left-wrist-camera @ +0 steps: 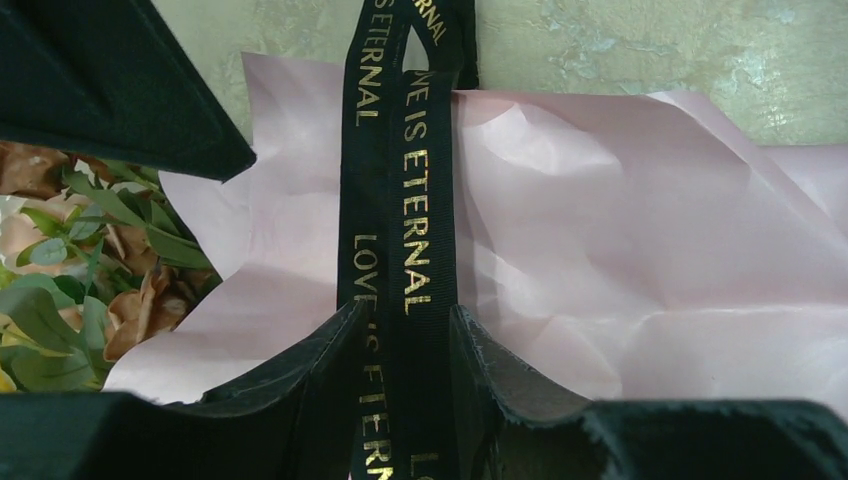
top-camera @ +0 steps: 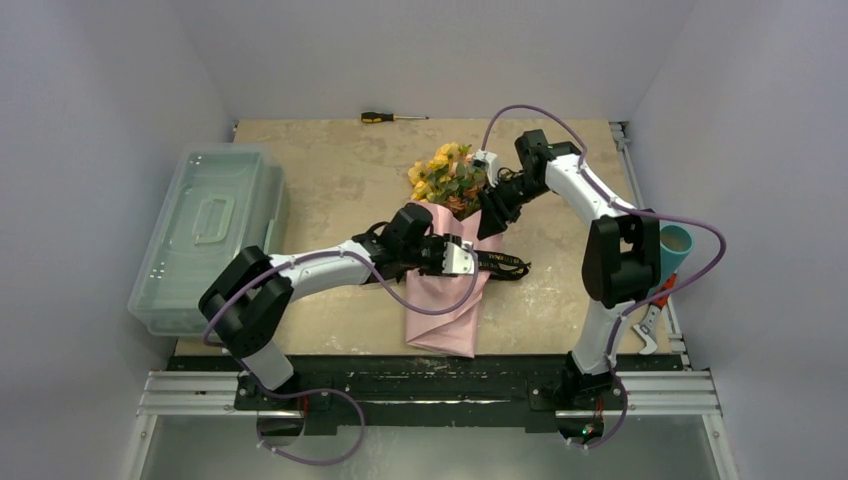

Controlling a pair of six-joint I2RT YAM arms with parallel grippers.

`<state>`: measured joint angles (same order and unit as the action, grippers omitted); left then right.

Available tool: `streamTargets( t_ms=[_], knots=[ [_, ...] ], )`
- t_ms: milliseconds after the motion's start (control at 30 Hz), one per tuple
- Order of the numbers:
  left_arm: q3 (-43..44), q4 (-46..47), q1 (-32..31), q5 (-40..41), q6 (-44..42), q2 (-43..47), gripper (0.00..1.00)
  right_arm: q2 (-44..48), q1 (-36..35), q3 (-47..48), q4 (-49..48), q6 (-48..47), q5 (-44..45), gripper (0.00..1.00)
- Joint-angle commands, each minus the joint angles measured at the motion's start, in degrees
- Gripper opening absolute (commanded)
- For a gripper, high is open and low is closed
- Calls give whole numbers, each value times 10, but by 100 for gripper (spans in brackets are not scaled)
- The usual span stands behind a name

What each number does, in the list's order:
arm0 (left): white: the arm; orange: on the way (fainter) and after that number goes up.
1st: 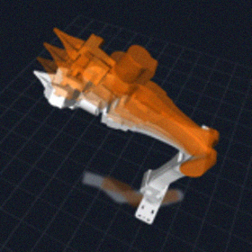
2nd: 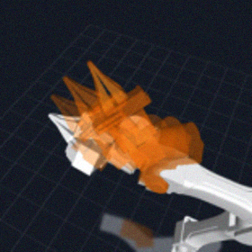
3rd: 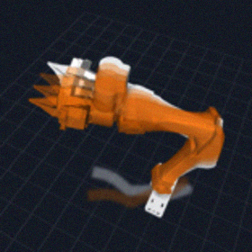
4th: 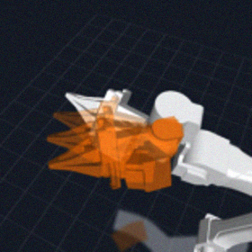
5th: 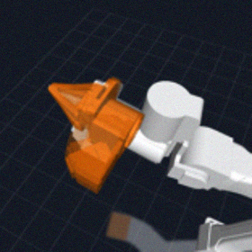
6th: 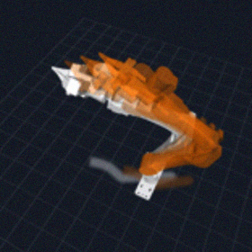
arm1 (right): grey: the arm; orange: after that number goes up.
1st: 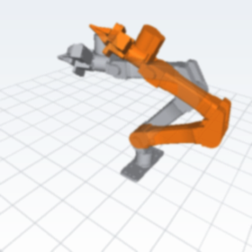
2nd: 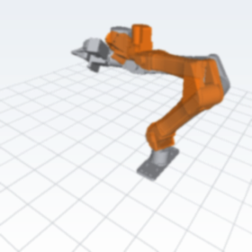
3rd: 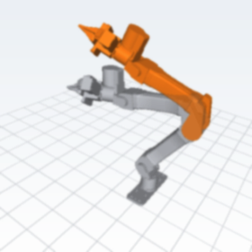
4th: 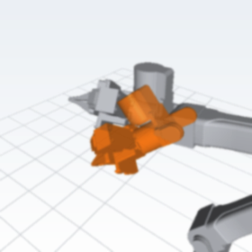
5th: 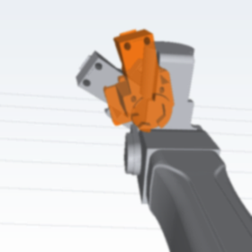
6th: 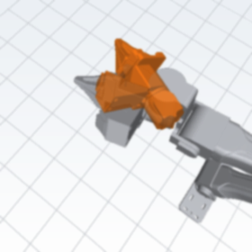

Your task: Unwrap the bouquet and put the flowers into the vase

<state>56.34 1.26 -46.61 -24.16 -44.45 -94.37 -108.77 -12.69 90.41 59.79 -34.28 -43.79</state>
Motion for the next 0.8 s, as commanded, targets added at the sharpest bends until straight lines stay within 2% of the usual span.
streamTargets(
  t_ms=[0, 133, 367, 567, 767],
  knots=[
    [27, 17, -7, -6, -25, -19, 35, 21, 1, 0, -16, 10, -24, 50],
    [37, 10, -8, -5, -24, -37, 31, 19, 0, 3, -19, 12, -24, 50],
    [62, -12, -8, -14, -3, -28, 0, 16, -1, 8, -19, 12, -27, 50],
    [61, -26, -7, -12, 44, 28, 0, 12, -4, 18, -15, 11, -30, 50],
    [22, -22, 18, -12, 102, 113, 0, 5, -12, 30, -9, 8, -33, 50]
  ],
)
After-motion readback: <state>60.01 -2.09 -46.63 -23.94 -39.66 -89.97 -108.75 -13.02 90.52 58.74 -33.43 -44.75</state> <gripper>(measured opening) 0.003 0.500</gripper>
